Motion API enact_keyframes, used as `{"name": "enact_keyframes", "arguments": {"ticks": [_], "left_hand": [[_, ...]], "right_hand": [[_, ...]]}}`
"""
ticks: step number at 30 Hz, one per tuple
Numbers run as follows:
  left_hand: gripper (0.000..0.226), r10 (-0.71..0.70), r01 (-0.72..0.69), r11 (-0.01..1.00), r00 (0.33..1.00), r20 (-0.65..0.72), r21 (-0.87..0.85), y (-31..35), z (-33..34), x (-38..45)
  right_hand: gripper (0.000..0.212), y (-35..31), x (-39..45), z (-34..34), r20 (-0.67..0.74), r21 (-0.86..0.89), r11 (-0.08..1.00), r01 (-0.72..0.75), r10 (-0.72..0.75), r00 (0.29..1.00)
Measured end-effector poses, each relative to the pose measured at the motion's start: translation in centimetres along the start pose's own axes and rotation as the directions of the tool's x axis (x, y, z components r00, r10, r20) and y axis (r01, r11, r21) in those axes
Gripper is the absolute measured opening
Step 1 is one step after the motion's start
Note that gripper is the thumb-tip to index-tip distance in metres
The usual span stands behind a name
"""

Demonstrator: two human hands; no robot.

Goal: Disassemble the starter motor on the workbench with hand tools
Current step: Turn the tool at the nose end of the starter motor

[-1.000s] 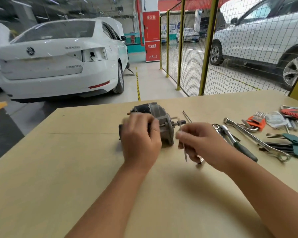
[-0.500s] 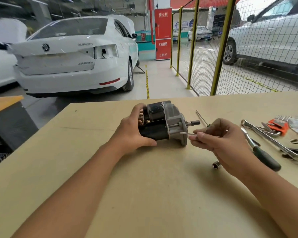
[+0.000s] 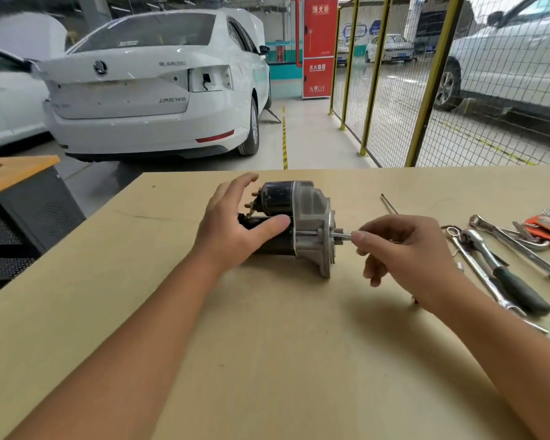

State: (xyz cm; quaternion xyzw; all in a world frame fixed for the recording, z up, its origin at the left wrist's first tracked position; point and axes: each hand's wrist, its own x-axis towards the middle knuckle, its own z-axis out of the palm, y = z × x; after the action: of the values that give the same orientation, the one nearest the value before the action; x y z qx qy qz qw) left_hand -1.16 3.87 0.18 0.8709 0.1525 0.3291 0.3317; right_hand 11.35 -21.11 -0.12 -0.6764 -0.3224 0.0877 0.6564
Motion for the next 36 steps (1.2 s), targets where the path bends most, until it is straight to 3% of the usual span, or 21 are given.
{"name": "enact_keyframes", "arguments": {"ticks": [4, 9, 14, 19, 25, 27, 31, 36], "left_hand": [[0.11, -0.019, 0.023, 0.976, 1.0, -0.022, 0.215, 1.9, 2.4, -0.6], [0.113, -0.017, 0.022, 0.987, 0.999, -0.029, 0.161, 1.6, 2.2, -0.8], [0.105, -0.014, 0.024, 0.986, 0.998, -0.064, 0.165, 1.6, 2.7, -0.8], [0.106, -0.021, 0.03, 0.986, 0.998, -0.055, 0.164, 1.6, 2.7, -0.7], [0.112, -0.031, 0.037, 0.985, 0.999, -0.04, 0.168, 1.7, 2.6, -0.8], [0.111, -0.02, 0.028, 0.983, 0.999, -0.042, 0.181, 1.7, 2.6, -0.8], [0.106, -0.007, 0.016, 0.983, 0.999, -0.054, 0.181, 1.7, 2.7, -0.8], [0.106, -0.01, 0.019, 0.986, 0.998, -0.056, 0.167, 1.8, 2.6, -0.8]], "right_hand": [[0.022, 0.1, 0.2, -1.0, 0.048, -0.069, 0.996, -0.054, 0.057, 0.997], [0.024, 0.4, 0.2, -0.5, 0.062, 0.024, 0.998, -0.05, 0.048, 0.997], [0.031, 0.8, 0.9, -1.0, 0.115, 0.091, 0.983, -0.163, 0.152, 0.982], [0.015, 0.8, 1.0, -1.2, 0.115, -0.137, 0.984, 0.117, -0.101, 0.988], [0.007, 0.2, 0.8, -1.1, 0.139, -0.424, 0.832, 0.359, -0.332, 0.933], [0.012, -0.1, 0.6, -1.0, 0.124, -0.422, 0.85, 0.316, -0.291, 0.949], [0.042, -0.5, 0.7, -1.5, 0.087, -0.353, 0.934, 0.055, -0.026, 0.996], [0.043, -0.6, 0.7, -1.6, 0.111, -0.168, 0.973, -0.155, 0.175, 0.978]]}}
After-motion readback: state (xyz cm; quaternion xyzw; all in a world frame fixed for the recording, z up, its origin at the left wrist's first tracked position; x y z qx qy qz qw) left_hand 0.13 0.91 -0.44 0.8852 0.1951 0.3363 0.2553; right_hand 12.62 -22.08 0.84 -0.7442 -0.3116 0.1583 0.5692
